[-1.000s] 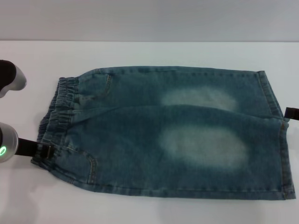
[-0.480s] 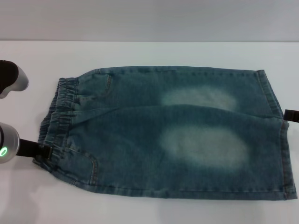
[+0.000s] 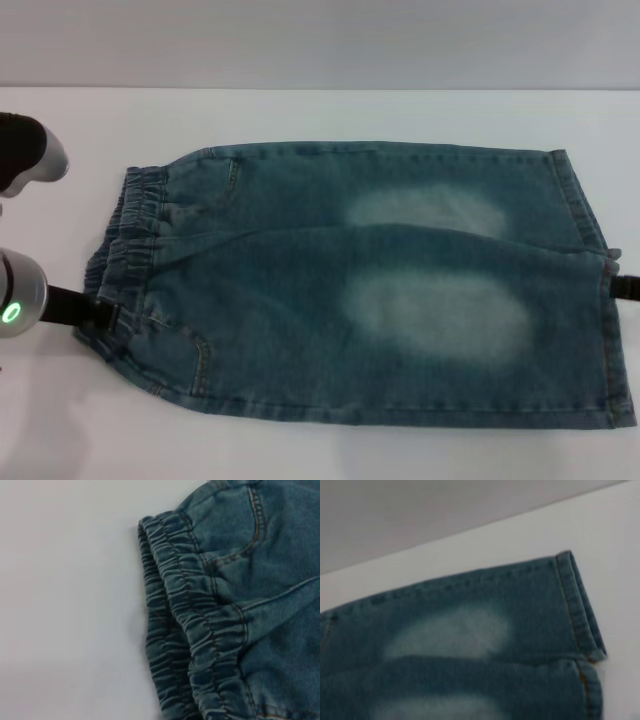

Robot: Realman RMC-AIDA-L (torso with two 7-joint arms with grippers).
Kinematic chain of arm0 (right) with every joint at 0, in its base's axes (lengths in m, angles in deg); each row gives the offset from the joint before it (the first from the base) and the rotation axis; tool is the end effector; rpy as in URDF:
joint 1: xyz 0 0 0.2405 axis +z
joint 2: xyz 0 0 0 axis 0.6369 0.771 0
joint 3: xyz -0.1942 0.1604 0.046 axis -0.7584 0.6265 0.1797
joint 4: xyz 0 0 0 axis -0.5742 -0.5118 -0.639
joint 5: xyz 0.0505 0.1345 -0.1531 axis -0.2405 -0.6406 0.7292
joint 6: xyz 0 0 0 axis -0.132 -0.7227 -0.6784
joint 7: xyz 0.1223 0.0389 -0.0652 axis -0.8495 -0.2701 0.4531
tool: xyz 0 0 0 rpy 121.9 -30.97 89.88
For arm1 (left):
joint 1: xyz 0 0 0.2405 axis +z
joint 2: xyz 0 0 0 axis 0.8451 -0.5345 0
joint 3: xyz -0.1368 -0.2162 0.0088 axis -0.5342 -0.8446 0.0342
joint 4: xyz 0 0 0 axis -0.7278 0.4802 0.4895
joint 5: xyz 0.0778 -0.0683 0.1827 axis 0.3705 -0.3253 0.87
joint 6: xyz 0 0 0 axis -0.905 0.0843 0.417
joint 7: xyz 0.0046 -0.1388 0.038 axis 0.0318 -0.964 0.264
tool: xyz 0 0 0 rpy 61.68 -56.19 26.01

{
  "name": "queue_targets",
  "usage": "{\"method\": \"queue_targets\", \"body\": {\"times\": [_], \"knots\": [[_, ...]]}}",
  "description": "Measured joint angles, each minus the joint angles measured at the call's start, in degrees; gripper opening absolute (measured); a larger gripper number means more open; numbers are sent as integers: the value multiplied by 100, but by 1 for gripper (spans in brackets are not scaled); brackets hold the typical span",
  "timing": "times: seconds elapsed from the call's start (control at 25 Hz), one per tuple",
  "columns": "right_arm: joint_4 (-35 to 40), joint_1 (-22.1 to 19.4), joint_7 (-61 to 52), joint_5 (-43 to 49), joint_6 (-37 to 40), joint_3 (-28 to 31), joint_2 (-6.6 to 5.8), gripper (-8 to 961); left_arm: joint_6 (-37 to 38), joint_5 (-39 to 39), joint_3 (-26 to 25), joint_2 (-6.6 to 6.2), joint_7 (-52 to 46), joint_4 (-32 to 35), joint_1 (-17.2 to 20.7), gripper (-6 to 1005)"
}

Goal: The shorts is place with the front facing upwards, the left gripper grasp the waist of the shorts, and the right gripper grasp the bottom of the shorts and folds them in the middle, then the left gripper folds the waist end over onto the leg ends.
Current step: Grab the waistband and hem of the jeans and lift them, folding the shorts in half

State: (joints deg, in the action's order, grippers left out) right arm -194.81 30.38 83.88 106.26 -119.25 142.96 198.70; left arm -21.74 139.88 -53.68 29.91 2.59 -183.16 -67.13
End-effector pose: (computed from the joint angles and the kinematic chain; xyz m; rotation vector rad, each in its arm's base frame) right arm 0.2537 0.2448 0.0790 -1.8744 1.5620 0.1964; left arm -0.2342 0.2949 0.0165 -1.9740 -1.2696 0.3785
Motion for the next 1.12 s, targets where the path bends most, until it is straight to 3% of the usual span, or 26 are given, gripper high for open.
{"method": "queue_targets", "body": {"times": [0.28, 1.12], "knots": [[-84, -18, -193, 290, -415, -39, 4, 788, -78, 10, -29, -7, 11, 99, -208, 21], [300, -187, -281, 431, -496, -355, 23, 788, -117, 13, -31, -3, 29, 349, -432, 21]]}}
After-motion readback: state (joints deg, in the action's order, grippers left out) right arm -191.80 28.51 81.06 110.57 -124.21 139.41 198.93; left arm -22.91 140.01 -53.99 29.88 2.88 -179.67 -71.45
